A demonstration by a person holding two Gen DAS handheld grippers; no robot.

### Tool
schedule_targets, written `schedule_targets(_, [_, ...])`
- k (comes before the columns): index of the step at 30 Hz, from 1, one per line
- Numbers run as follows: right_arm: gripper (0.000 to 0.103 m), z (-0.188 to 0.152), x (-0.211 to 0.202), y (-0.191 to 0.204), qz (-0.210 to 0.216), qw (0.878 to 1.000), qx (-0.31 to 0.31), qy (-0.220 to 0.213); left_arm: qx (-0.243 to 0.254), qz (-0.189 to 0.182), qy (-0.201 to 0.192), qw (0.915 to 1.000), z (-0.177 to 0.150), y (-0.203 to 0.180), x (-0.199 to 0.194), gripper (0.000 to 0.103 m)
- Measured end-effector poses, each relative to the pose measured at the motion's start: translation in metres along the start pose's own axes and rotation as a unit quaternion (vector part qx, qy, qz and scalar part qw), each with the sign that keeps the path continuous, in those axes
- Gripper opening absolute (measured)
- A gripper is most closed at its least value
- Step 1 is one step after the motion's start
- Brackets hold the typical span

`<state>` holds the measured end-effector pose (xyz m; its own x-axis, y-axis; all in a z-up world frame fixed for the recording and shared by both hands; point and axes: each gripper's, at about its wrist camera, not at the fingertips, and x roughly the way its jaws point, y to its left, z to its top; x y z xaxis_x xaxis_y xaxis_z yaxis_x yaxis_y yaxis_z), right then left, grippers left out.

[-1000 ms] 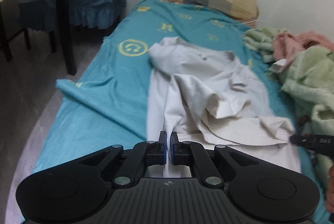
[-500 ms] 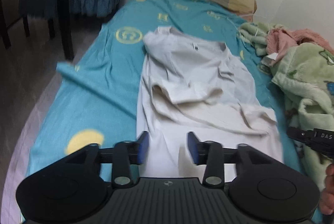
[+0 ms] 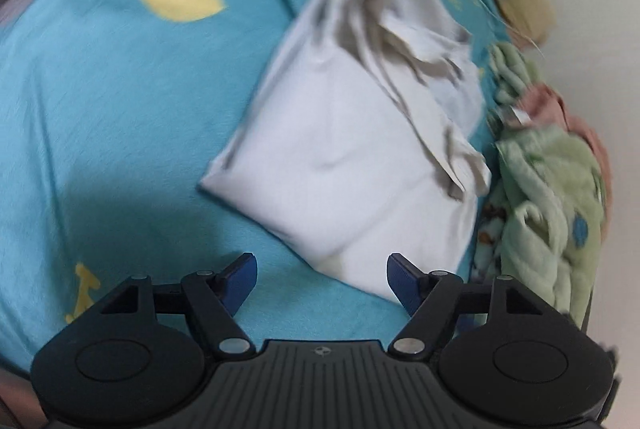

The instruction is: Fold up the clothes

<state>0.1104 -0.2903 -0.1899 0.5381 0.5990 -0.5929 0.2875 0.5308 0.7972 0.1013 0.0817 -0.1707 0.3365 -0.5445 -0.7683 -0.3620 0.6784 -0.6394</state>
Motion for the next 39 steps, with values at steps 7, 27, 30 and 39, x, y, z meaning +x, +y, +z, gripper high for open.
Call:
schedule_targets(7, [0.064,-0.012,0.016,-0.033,-0.006,0.992,0.124,0.023,-0.045,-0.016,-0.025,0.9985,0.003,0.011,0.009,0.072])
schedule_targets(27, [0.018,-0.001,0.009,-0.052,-0.073,0.981,0.149,-0.097,-0.074,-0.024,-0.09,0.9929,0.01,0.017,0.007,0.028])
schedule_targets(30, [0.014,0.0,0.006,-0.044,-0.063,0.984,0.127,-0.11,-0.063,-0.031,-0.103,0.9922,0.009,0.013,0.001,0.021])
schedule_targets(39, [0.01,0.003,-0.018,-0.017,-0.015,0.984,0.079,-0.158,-0.04,-0.098,-0.145,0.9838,0.014,-0.01,-0.034,0.008])
